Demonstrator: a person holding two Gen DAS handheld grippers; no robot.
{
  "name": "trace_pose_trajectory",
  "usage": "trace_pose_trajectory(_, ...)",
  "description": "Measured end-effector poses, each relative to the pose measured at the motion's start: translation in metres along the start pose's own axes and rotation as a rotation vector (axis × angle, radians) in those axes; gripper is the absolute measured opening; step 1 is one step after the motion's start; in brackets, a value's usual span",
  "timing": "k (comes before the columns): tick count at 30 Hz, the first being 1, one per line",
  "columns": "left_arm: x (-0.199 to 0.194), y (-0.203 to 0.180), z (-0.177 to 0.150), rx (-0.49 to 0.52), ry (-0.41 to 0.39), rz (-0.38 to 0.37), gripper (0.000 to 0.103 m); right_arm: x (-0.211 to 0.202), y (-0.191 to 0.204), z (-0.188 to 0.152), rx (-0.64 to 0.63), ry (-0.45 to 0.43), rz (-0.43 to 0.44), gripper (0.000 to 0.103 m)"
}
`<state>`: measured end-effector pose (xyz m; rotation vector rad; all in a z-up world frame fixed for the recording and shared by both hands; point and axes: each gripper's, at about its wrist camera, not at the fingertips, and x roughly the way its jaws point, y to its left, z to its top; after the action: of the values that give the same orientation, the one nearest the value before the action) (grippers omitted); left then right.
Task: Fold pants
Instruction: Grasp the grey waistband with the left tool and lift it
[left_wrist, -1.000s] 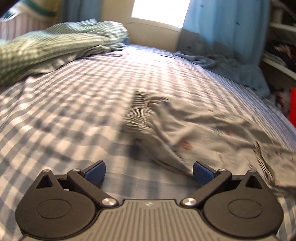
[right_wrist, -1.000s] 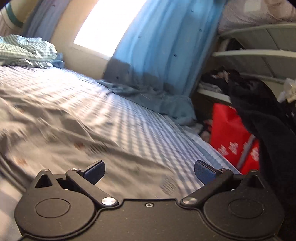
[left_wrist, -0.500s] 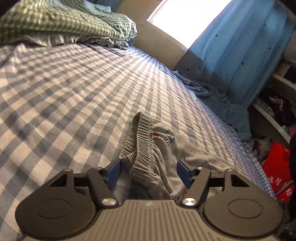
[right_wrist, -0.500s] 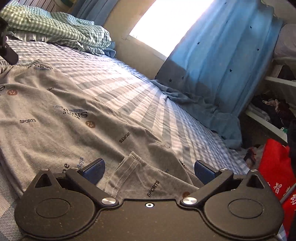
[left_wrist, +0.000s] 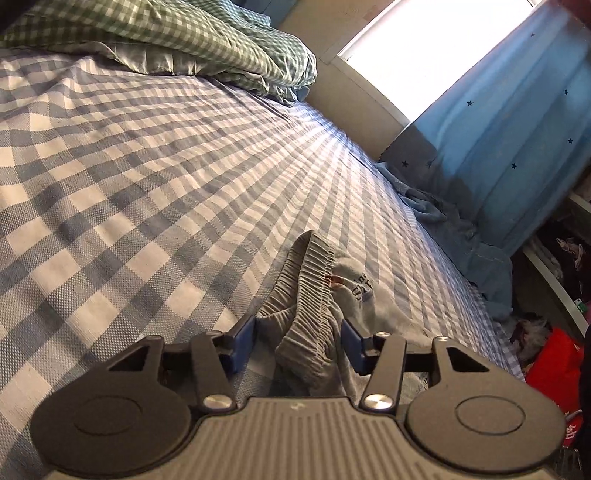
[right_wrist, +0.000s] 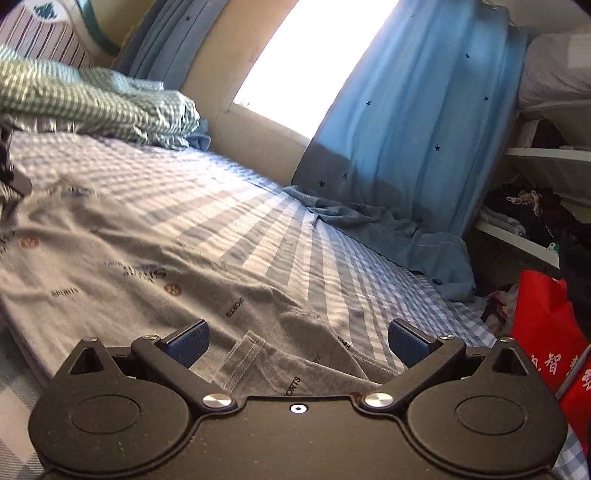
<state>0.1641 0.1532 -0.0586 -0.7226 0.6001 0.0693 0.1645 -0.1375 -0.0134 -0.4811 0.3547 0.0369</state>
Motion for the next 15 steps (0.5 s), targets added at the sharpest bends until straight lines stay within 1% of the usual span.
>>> trace_pose_trajectory(2, 0.0, 0.001, 0.0, -0.02, -0.008, 0.011, 0.05, -0.007, -0.003, -0.001, 0.002, 0.004, -0.022, 0.102)
trace_pose_trajectory(5, -0.002, 0.002, -0.001, -0.052, -0.02, 0.021, 0.048, -0.009, 0.001, -0.01, -0.052, 0.038, -0.096, 0.102)
trace_pose_trajectory(6, -0.003, 0.003, -0.002, -0.063, -0.025, 0.026, 0.044, -0.007, 0.002, -0.014, -0.053, 0.065, -0.109, 0.102)
trace_pose_trajectory(9, -0.003, 0.003, -0.003, -0.076, -0.034, 0.038, 0.038, 0.003, 0.002, -0.025, -0.023, 0.153, -0.091, 0.102)
trace_pose_trajectory(11, -0.004, 0.001, -0.003, -0.082, -0.041, 0.05, 0.03, 0.004, 0.002, -0.025, -0.02, 0.155, -0.092, 0.102)
trace_pose_trajectory(12, -0.004, 0.001, -0.004, -0.084, -0.046, 0.056, 0.023, 0.004, 0.003, -0.025, -0.018, 0.157, -0.089, 0.102)
trace_pose_trajectory(13, -0.004, -0.001, -0.003, -0.081, -0.05, 0.06, 0.018, 0.004, 0.003, -0.026, -0.015, 0.157, -0.087, 0.102)
trace_pose_trajectory(15, -0.006, -0.006, -0.003, -0.071, -0.063, 0.076, 0.016, 0.005, 0.003, -0.026, -0.012, 0.158, -0.085, 0.102)
